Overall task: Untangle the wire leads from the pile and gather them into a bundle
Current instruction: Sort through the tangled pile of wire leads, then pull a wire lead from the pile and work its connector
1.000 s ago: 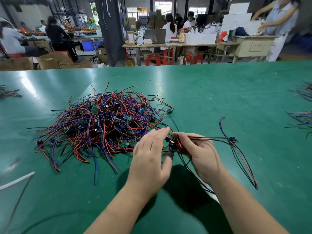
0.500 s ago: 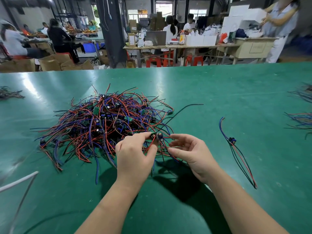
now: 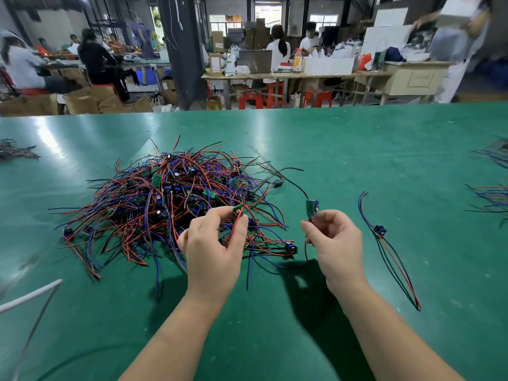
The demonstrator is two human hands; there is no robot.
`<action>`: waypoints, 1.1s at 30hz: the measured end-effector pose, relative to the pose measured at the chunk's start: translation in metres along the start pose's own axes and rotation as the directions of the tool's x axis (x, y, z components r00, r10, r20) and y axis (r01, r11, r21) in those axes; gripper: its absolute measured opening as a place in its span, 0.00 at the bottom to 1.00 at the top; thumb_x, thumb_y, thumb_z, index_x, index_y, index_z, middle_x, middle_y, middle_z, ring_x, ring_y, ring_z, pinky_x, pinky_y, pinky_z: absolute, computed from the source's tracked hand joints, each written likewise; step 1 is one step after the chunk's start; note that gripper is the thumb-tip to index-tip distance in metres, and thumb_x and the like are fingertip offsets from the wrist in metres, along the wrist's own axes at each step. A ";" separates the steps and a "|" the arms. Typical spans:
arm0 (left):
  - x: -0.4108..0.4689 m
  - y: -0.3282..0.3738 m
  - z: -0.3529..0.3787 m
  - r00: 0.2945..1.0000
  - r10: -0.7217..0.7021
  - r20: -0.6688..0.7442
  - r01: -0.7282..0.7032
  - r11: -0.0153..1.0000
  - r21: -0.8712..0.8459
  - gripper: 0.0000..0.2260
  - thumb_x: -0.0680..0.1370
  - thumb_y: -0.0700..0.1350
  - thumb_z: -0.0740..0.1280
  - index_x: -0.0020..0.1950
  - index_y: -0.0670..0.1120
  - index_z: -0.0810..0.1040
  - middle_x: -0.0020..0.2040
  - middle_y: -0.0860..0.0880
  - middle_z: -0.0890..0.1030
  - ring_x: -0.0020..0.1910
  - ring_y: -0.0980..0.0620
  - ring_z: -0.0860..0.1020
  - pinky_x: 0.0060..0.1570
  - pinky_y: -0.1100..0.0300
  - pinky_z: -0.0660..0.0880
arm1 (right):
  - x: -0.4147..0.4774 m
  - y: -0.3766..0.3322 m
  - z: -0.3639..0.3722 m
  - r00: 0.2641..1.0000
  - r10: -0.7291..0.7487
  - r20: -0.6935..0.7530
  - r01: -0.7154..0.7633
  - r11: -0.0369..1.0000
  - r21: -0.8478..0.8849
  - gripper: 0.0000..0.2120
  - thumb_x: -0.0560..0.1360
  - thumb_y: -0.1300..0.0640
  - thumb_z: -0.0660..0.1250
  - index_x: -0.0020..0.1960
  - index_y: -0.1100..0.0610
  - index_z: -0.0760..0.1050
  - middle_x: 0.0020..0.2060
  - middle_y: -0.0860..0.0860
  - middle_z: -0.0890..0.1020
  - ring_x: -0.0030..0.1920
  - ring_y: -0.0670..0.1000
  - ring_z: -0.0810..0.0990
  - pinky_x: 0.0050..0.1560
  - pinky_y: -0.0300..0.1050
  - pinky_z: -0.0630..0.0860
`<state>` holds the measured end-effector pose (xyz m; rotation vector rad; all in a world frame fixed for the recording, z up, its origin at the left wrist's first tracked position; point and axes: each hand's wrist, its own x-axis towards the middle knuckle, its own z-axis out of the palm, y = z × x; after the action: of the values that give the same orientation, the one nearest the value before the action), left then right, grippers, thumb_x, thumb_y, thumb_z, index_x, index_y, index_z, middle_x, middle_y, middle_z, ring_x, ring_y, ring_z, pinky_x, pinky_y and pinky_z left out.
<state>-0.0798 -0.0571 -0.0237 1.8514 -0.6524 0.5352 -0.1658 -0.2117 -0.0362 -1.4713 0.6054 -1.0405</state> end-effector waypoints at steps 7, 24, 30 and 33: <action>0.001 0.007 -0.005 0.993 0.039 -0.113 -0.071 0.952 -0.299 0.06 0.76 0.53 0.66 0.52 0.59 0.74 0.45 0.57 0.77 0.44 0.51 0.76 0.47 0.50 0.75 | -0.020 0.001 0.012 0.712 0.073 0.698 0.383 0.793 -0.473 0.17 0.76 0.50 0.68 0.64 0.44 0.75 0.69 0.44 0.71 0.70 0.39 0.64 0.74 0.46 0.52; -0.005 0.033 -0.007 0.554 -0.278 0.785 0.766 0.540 -0.349 0.10 0.67 0.50 0.72 0.37 0.44 0.84 0.36 0.45 0.83 0.24 0.55 0.76 0.25 0.65 0.73 | -0.014 -0.029 -0.003 0.751 0.137 0.646 -0.323 0.929 0.178 0.09 0.66 0.59 0.74 0.47 0.55 0.85 0.37 0.56 0.81 0.30 0.46 0.74 0.34 0.35 0.72; 0.006 0.024 -0.010 0.454 -0.394 0.799 0.860 0.427 -0.278 0.08 0.78 0.40 0.66 0.56 0.43 0.74 0.33 0.45 0.83 0.24 0.55 0.77 0.23 0.67 0.72 | -0.011 -0.022 -0.006 0.791 0.191 0.581 -0.286 0.955 0.076 0.07 0.67 0.64 0.74 0.42 0.56 0.83 0.35 0.50 0.83 0.31 0.44 0.77 0.32 0.34 0.70; 0.009 0.022 -0.013 0.490 -0.373 0.788 0.833 0.467 -0.297 0.04 0.78 0.37 0.65 0.51 0.41 0.75 0.33 0.45 0.83 0.25 0.55 0.77 0.24 0.66 0.73 | -0.016 -0.024 -0.005 0.706 0.219 0.673 -0.323 0.946 0.031 0.15 0.62 0.59 0.78 0.49 0.55 0.83 0.44 0.55 0.84 0.38 0.47 0.79 0.32 0.35 0.71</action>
<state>-0.0884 -0.0532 0.0011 1.3626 -0.3858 -0.8419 -0.1820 -0.1957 -0.0181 -1.4411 0.2044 -0.2648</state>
